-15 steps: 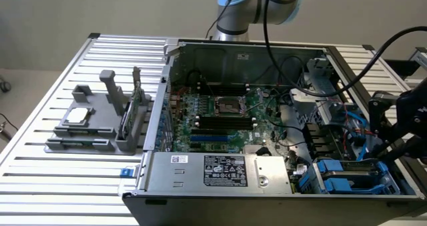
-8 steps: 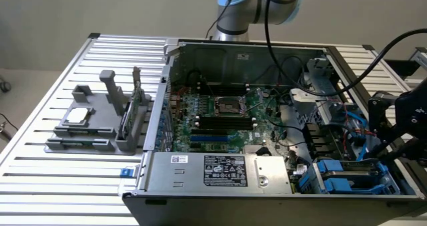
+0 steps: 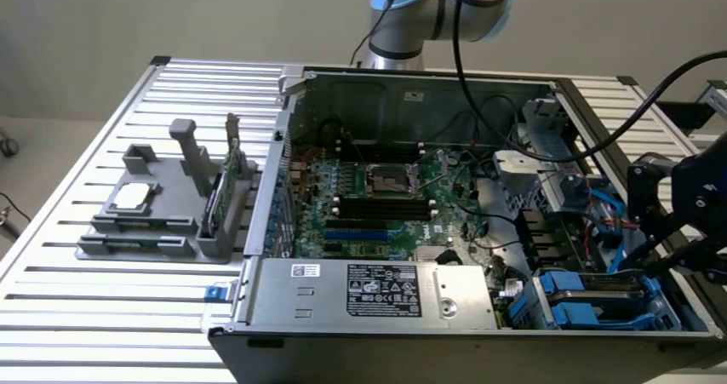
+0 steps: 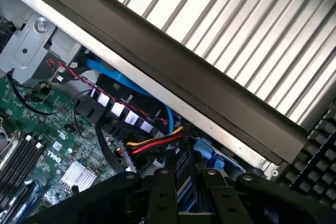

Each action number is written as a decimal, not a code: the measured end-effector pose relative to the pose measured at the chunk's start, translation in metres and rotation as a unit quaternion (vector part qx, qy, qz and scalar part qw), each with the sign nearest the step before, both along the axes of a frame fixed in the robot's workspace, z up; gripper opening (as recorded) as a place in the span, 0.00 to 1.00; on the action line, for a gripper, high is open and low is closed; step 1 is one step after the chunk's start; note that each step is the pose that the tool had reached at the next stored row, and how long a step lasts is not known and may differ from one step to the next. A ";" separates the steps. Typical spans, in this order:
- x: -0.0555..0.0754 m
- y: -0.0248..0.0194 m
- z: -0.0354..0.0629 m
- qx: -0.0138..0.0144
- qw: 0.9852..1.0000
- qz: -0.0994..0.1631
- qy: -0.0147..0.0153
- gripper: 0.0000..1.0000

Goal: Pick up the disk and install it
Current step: 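Insert the first disk wire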

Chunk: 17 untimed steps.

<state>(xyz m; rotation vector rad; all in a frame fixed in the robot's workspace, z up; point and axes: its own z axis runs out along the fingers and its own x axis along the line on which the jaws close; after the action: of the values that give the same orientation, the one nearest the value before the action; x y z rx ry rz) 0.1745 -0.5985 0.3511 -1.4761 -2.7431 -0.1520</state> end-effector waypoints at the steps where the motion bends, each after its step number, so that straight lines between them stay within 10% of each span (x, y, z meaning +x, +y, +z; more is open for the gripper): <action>1: 0.000 0.0000 -0.0003 0.002 1.000 -0.004 0.000 0.26; 8: 0.000 -0.0004 -0.0034 0.011 1.000 -0.026 0.001 0.26; 17: 0.000 -0.0012 -0.0059 0.012 0.999 -0.037 0.002 0.26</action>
<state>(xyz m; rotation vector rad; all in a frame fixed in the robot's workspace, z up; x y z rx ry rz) 0.1745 -0.5996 0.3452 -1.5723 -2.6755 -0.1824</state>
